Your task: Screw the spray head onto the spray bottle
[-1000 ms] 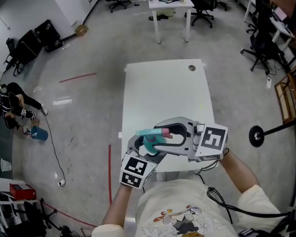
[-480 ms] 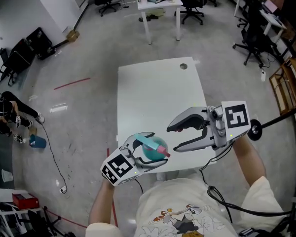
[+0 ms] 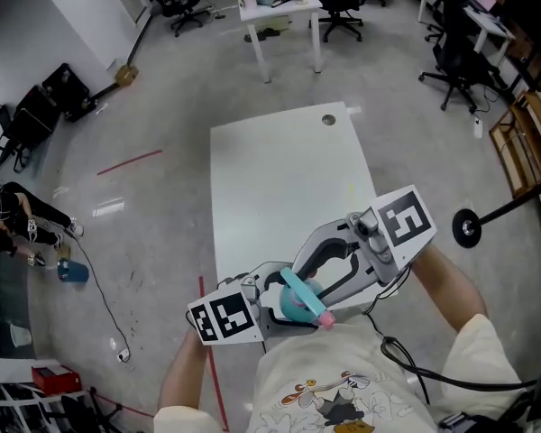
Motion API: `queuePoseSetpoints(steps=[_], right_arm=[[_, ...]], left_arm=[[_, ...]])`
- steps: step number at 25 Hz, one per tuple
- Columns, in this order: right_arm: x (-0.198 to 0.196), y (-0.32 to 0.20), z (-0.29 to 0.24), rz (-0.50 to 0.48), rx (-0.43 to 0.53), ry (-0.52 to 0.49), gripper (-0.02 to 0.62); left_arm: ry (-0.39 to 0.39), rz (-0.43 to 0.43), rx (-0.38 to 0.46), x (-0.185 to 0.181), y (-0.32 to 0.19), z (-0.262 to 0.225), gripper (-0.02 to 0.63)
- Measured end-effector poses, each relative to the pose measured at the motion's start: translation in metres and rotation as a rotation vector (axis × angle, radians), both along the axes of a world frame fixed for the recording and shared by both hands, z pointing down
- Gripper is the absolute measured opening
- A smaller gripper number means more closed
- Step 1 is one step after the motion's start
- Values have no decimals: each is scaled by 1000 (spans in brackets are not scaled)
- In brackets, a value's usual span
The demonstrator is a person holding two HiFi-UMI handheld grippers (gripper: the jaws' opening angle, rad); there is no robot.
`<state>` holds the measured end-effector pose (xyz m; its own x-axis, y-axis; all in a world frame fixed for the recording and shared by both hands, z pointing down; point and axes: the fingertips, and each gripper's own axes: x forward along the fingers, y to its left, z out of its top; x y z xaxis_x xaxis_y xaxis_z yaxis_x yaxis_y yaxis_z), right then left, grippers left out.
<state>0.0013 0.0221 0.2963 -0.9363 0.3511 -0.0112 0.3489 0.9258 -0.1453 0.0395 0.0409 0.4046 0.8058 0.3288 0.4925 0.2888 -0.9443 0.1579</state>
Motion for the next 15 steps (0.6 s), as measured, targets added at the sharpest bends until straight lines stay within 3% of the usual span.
queuePoseSetpoints(steps=[3,5,15], right_arm=[[0,-1,0,-7,-7,-6,135],[2,-9,1,24,-5,-10,132],[5,-55,17,335,29,45,132]], left_arm=[[3,-1,-4,4,-1,2,410],[15,-47,-12,6,-10,2,410],[-27,-514,100,4,-74,17,410]])
